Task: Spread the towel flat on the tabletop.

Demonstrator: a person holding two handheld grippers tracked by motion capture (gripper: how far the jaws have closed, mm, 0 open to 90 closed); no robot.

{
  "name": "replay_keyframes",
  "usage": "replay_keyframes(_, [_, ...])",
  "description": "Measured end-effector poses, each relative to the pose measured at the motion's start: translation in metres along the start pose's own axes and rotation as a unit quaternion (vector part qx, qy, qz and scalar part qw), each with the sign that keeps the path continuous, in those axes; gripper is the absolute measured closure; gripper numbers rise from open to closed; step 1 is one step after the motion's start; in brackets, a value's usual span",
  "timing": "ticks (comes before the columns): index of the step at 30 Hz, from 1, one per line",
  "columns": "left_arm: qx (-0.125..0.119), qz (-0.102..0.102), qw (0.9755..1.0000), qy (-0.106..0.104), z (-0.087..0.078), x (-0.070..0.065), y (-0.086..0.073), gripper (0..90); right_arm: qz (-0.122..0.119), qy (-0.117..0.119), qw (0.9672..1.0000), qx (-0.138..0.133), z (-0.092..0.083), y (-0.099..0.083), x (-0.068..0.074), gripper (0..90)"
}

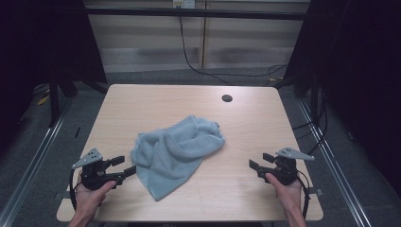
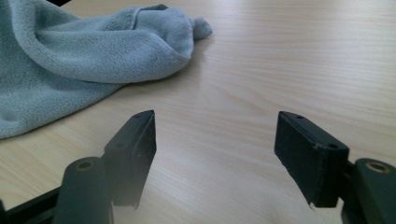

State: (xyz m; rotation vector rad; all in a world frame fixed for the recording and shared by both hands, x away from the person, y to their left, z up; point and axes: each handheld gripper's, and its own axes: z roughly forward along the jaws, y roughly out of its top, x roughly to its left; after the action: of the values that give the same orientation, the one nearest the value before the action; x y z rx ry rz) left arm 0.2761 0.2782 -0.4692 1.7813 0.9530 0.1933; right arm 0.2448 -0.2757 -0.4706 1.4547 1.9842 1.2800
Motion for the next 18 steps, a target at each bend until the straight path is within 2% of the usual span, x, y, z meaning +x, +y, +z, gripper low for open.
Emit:
replay_keyframes(2, [0.001, 0.0, 1.0, 0.0, 0.001, 0.0, 0.001, 26.8, -0.002, 0.003, 1.0, 0.002, 0.002, 0.003, 0.001, 29.7])
replay_keyframes(3, [0.002, 0.002, 1.0, 0.003, 0.002, 0.001, 0.003, 27.1, -0.01, 0.018, 0.9998, 0.003, 0.008, 0.01, 0.003, 29.7])
replay_keyframes(4, [0.001, 0.001, 1.0, 0.003, 0.003, 0.0, 0.006, 27.1, -0.01, 0.018, 0.9998, 0.003, 0.008, 0.01, 0.003, 29.7])
replay_keyframes(5, [-0.002, 0.003, 1.0, 0.003, 0.005, 0.0, 0.012, 28.0, -0.018, 0.033, 0.9993, 0.003, 0.017, 0.019, 0.008, 29.7])
replay_keyframes(6, [-0.002, 0.003, 1.0, 0.003, 0.005, 0.0, 0.012, 28.7, -0.018, 0.033, 0.9993, 0.003, 0.017, 0.019, 0.008, 29.7])
replay_keyframes(7, [-0.003, 0.005, 1.0, -0.003, 0.006, 0.0, 0.014, 28.7, -0.022, 0.038, 0.999, 0.003, 0.023, 0.024, 0.011, 29.7])
replay_keyframes(8, [0.001, 0.006, 1.0, -0.006, 0.009, 0.001, 0.017, 30.5, -0.034, 0.052, 0.9981, 0.008, 0.038, 0.035, 0.019, 29.2])
replay_keyframes(9, [0.006, 0.008, 0.9999, -0.007, 0.012, 0.001, 0.019, 30.5, -0.034, 0.052, 0.9981, 0.008, 0.038, 0.035, 0.019, 29.2])
replay_keyframes(10, [0.008, 0.012, 0.9998, -0.01, 0.015, 0.002, 0.02, 31.5, -0.04, 0.055, 0.9976, 0.014, 0.046, 0.04, 0.023, 29.0])
replay_keyframes(11, [0.013, 0.013, 0.9998, -0.009, 0.019, 0.003, 0.022, 33.8, -0.054, 0.061, 0.9963, 0.027, 0.061, 0.051, 0.03, 29.8])
replay_keyframes(12, [0.014, 0.014, 0.9998, -0.008, 0.023, 0.004, 0.024, 33.8, -0.054, 0.061, 0.9963, 0.027, 0.061, 0.051, 0.03, 29.8])
replay_keyframes(13, [0.014, 0.016, 0.9997, -0.009, 0.026, 0.005, 0.027, 33.8, -0.072, 0.061, 0.9949, 0.036, 0.075, 0.062, 0.038, 29.9])
replay_keyframes(14, [0.015, 0.012, 0.9998, -0.01, 0.029, 0.007, 0.028, 33.8, -0.072, 0.061, 0.9949, 0.036, 0.075, 0.062, 0.038, 29.9])
replay_keyframes(15, [0.015, 0.009, 0.9998, -0.007, 0.032, 0.01, 0.03, 33.7, -0.075, 0.077, 0.9934, 0.04, 0.089, 0.073, 0.042, 31.0])
replay_keyframes(18, [0.021, -0.001, 0.9998, -0.001, 0.041, 0.019, 0.032, 32.9, -0.087, 0.083, 0.9911, 0.056, 0.103, 0.081, 0.048, 31.5])
